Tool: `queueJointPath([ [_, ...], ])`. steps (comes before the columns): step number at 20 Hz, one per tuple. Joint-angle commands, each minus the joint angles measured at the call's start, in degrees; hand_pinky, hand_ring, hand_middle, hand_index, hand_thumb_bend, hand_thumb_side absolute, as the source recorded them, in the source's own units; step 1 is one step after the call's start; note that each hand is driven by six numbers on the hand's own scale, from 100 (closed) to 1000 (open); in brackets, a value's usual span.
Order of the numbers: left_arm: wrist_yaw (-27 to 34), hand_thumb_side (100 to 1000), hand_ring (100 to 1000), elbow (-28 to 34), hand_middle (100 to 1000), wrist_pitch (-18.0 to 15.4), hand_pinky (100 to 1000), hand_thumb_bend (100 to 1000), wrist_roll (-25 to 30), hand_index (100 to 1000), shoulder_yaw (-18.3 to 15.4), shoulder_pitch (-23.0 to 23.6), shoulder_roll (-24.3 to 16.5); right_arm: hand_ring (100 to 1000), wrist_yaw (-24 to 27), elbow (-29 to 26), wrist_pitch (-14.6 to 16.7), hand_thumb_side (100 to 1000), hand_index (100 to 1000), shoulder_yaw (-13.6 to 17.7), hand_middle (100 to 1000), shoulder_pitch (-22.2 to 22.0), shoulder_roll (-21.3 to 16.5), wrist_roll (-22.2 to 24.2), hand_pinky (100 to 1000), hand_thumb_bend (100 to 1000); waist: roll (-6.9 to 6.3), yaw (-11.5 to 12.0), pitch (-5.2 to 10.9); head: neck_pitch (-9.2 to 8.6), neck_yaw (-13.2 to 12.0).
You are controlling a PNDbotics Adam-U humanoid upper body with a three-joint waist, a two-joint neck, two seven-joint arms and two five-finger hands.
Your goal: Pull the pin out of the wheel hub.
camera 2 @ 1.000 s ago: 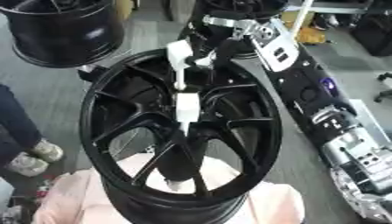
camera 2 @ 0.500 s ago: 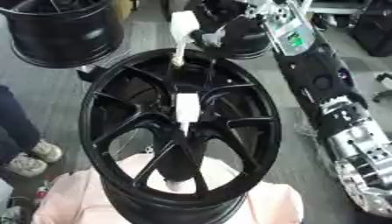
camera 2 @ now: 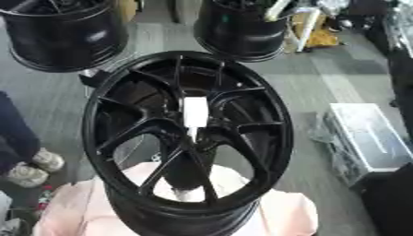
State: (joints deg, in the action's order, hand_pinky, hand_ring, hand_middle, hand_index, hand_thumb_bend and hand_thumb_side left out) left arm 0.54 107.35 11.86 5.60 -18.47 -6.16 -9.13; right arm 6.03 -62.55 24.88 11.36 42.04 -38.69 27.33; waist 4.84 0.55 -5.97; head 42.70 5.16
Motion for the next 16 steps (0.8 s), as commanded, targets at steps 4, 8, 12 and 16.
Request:
queueJointPath([
  [4,-0.2,631,587,0.9,586,-0.1,686,230,-0.7,613,-0.8,-0.4,-1.3,528,-1.0,-0.2,-0.7,175,529,11.7,420,-15.9,-0.3,-12.6,627,107,-0.32,-1.4,0.33,-0.36,-1.1],
  [8,-0.2,631,587,1.0,586,-0.1,686,229,-0.8,613,-0.9,-0.4,-1.3,700,-6.1,6.0,-3.0,399,850,14.9,790,-25.6,4.3,-23.7,705,261,-0.53,-1.8,0.02,-0.49,-1.3],
  [12,-0.1,631,587,0.9,586,-0.3,686,229,-0.8,614,-0.9,-0.6,-1.2,757,-11.1,10.9,-5.4,506,917,13.6,886,-29.9,8.4,-32.8,742,261,-0.84,-1.8,0.01,-0.39,-0.9],
  [16,-0.1,632,587,0.8,587,-0.3,686,229,-0.7,614,-0.9,-0.5,-0.8,731,-11.0,10.8,-5.9,508,899,14.0,876,-30.3,10.3,-36.1,721,242,-1.26,-1.9,0.10,-0.36,-0.8],
])
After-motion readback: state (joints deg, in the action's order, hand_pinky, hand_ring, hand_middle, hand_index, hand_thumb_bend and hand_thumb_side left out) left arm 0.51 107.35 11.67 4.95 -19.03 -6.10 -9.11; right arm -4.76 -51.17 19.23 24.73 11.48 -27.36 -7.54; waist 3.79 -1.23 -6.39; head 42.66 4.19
